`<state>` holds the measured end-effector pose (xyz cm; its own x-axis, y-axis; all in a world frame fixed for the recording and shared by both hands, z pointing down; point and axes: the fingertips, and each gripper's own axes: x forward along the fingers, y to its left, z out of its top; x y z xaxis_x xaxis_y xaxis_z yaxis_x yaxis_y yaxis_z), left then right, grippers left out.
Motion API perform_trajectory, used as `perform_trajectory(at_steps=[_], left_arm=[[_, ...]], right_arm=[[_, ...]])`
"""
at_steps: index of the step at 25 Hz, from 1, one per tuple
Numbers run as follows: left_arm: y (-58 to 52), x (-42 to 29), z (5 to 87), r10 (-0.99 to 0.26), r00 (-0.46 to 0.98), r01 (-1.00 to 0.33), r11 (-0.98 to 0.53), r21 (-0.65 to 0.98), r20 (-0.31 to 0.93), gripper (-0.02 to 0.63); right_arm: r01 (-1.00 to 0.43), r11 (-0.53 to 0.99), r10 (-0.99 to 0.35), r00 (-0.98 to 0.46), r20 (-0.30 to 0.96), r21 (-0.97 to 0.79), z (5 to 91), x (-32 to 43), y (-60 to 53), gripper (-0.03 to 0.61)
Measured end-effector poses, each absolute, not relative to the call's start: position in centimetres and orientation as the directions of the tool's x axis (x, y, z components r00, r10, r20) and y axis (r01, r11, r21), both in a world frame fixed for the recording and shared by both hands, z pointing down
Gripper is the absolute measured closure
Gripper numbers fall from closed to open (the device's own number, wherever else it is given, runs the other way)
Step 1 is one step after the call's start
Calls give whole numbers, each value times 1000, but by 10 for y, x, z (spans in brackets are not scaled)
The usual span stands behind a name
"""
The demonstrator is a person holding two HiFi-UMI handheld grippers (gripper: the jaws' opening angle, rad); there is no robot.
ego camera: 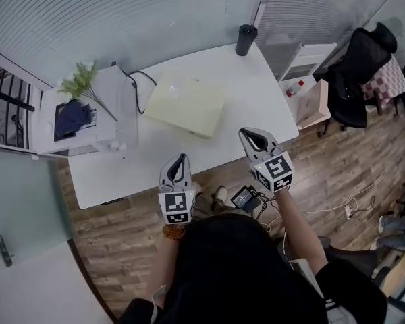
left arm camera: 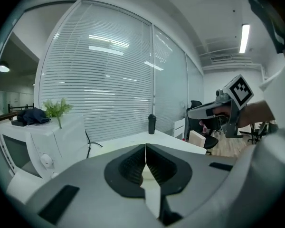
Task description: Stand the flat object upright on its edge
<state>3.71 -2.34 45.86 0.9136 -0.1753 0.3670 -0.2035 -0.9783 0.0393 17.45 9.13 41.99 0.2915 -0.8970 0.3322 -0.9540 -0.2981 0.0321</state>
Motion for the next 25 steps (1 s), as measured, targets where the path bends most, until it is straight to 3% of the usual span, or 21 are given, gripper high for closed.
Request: perform_trajectory(at_steps=[8, 14, 20, 25], left_arm=[[-39, 65, 469, -166, 921, -223, -967, 126, 353, 606], [-58, 60, 476, -262, 870, -331, -938, 102, 419, 606], [-75, 59, 480, -452, 778, -534, -842, 79, 437, 606], [-64, 74, 497, -463, 757, -570, -813, 121, 461, 606]], right_arm=[[-965, -240, -886, 262, 383, 106, 416, 221, 45, 571], [-991, -83, -899, 118, 421, 101, 436, 281, -19, 571], [-995, 51, -893, -6, 451, 87, 475, 319, -72, 569], [-986, 152, -841, -89, 533, 74, 516, 328, -109, 528]])
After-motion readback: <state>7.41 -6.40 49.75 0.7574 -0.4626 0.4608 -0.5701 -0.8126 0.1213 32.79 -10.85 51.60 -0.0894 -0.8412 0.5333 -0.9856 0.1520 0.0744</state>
